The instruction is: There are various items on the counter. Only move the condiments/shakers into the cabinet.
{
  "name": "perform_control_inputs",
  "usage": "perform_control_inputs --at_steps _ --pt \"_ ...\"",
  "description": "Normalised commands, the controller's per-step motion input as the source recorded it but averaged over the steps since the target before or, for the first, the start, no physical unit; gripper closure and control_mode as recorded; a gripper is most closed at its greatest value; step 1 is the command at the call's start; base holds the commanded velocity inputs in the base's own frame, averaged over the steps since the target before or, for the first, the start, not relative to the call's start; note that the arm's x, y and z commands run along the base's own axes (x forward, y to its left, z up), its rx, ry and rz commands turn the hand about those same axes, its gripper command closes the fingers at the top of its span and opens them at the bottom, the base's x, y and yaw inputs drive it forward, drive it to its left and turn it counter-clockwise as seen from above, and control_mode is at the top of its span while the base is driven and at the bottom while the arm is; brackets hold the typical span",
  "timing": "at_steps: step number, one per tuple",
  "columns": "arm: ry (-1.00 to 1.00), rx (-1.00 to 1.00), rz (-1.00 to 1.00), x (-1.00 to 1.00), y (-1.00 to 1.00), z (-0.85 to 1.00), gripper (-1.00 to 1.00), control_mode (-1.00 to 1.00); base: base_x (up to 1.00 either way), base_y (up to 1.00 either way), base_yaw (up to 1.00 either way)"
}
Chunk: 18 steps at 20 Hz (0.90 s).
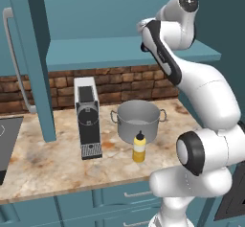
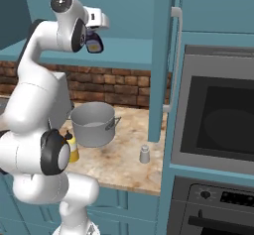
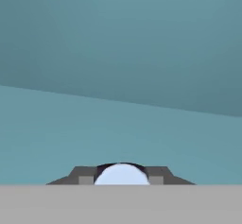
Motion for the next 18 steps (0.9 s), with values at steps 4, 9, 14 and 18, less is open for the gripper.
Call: perform_control_inputs --at_steps 4,9,14,18 --pt "0.0 0.0 0.0 0.61 0.0 -0.42 1.0 -1.0 0.0 0.0 0.0" --pt "0.0 0.0 0.0 0.46 0.0 -0.3 -1.0 -1.0 0.0 0.0 0.0" --pt "-0.09 0.0 0.0 0.14 0.0 -0.17 -1.0 -1.0 0.0 0.0 0.0" --pt "-0.23 0.0 -0.01 0.12 0.0 -0.07 -1.0 -1.0 0.0 0.0 0.0"
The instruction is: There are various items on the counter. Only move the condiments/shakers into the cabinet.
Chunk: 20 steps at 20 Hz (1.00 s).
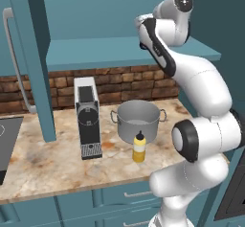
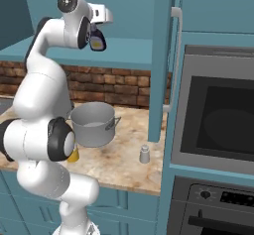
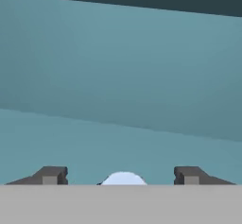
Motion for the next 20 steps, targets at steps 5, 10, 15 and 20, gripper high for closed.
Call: perform_control_inputs --at_steps 5,10,15,20 --pt "-0.27 0.0 -0.02 0.13 0.0 -0.05 -1.0 -1.0 0.0 0.0 0.0" --pt "-0.2 0.0 -0.03 0.32 0.0 -0.12 -1.0 -1.0 0.0 0.0 0.0" --pt "0.0 0.0 -0.01 0.02 0.0 0.0 -1.0 -1.0 0.0 0.0 0.0" --pt "-0.05 0.0 0.0 -0.68 -0.01 0.0 -1.0 -1.0 0.0 0.0 0.0"
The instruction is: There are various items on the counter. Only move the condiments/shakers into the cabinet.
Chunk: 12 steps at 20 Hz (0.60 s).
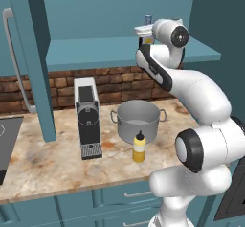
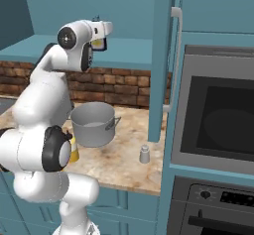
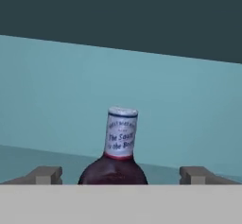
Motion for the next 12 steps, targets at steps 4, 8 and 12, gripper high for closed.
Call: perform_control_inputs --at_steps 4,8,12 --pt "-0.01 0.06 -0.04 -1.0 -0.14 0.0 -1.0 -1.0 0.0 0.0 0.0" --pt "0.22 0.04 -0.04 -1.0 -0.17 -0.02 -1.0 -1.0 0.0 0.0 0.0" --pt "0.58 0.0 0.0 -1.0 -0.2 -0.39 -1.0 -1.0 0.0 0.0 0.0"
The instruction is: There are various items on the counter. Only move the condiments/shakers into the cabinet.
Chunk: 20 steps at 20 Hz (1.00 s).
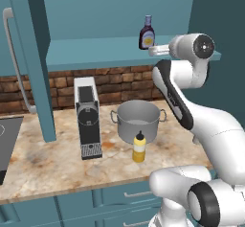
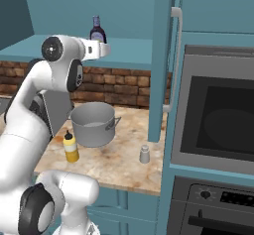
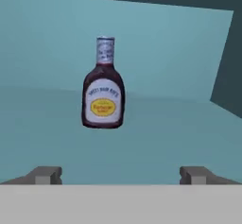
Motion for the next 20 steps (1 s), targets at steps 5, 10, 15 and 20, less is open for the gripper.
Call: perform_control_inputs --at_steps 5,10,15,20 --pt "0.7 0.0 0.0 -1.0 -0.28 -0.64 -1.0 -1.0 0.0 0.0 0.0" --pt "0.8 0.0 0.0 -1.0 -0.1 -0.98 -1.0 -1.0 0.0 0.0 0.0" --pt "0.85 -0.02 0.0 -0.95 0.0 -1.0 -1.0 -1.0 0.0 0.0 0.0" --pt "0.66 -0.15 0.05 -0.25 0.25 -1.0 -1.0 -1.0 0.0 0.0 0.0"
